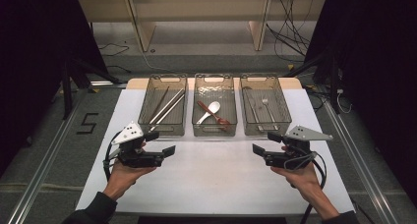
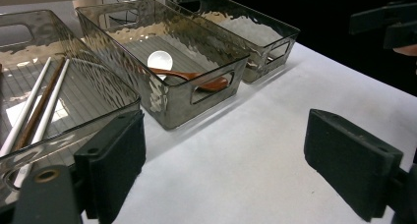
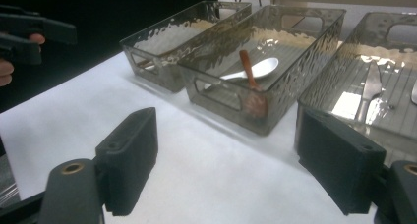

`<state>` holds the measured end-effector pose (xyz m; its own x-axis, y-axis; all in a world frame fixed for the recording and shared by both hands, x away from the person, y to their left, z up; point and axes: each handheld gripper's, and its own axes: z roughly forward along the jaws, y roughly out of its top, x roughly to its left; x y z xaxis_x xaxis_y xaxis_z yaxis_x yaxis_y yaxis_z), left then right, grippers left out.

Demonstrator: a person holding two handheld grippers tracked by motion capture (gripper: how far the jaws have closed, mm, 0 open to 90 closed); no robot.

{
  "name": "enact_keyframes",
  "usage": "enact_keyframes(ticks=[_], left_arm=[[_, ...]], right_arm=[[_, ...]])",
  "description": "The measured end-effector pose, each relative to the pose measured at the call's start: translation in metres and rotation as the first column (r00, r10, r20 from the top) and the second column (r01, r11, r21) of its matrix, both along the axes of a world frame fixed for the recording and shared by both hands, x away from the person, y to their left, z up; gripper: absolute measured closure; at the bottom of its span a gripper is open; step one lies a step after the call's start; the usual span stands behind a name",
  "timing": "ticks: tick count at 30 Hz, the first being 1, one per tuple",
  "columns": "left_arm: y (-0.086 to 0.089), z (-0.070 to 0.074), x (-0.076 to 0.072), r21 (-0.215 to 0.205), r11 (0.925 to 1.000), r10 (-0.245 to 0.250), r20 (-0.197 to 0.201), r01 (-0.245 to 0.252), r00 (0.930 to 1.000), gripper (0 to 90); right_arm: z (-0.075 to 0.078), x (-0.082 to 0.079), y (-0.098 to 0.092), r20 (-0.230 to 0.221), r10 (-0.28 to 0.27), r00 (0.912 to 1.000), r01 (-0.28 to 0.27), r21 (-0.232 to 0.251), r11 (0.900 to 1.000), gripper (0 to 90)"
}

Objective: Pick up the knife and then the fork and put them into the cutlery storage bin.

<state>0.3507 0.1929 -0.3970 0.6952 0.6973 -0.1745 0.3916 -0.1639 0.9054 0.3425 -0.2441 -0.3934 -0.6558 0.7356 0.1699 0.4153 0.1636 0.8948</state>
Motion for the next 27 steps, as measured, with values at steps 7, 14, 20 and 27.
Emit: enact_keyframes(ticks=[7,14,20,27], left_arm=[[0.001,0.001,-0.001,-0.027,0.9996,-0.010,-0.004,0.010,0.9999,15.2],[0.001,0.001,-0.002,-0.026,0.9996,-0.013,-0.003,0.013,0.9999,15.2],[0.001,0.001,-0.002,-0.032,0.9994,-0.009,-0.004,0.009,0.9999,15.2],[0.002,0.001,-0.002,-0.035,0.9994,-0.007,-0.006,0.007,1.0000,15.2]], right_arm=[[-0.007,-0.014,-0.001,0.002,-0.013,0.9999,0.013,-0.021,1.000,15.7],[-0.006,-0.018,-0.001,0.018,-0.012,0.9998,0.012,-0.023,1.000,15.6],[-0.008,-0.017,0.000,0.018,-0.011,0.9998,0.011,-0.029,1.000,15.7],[-0.007,-0.017,-0.001,0.021,-0.016,0.9996,0.017,-0.026,1.000,15.8]])
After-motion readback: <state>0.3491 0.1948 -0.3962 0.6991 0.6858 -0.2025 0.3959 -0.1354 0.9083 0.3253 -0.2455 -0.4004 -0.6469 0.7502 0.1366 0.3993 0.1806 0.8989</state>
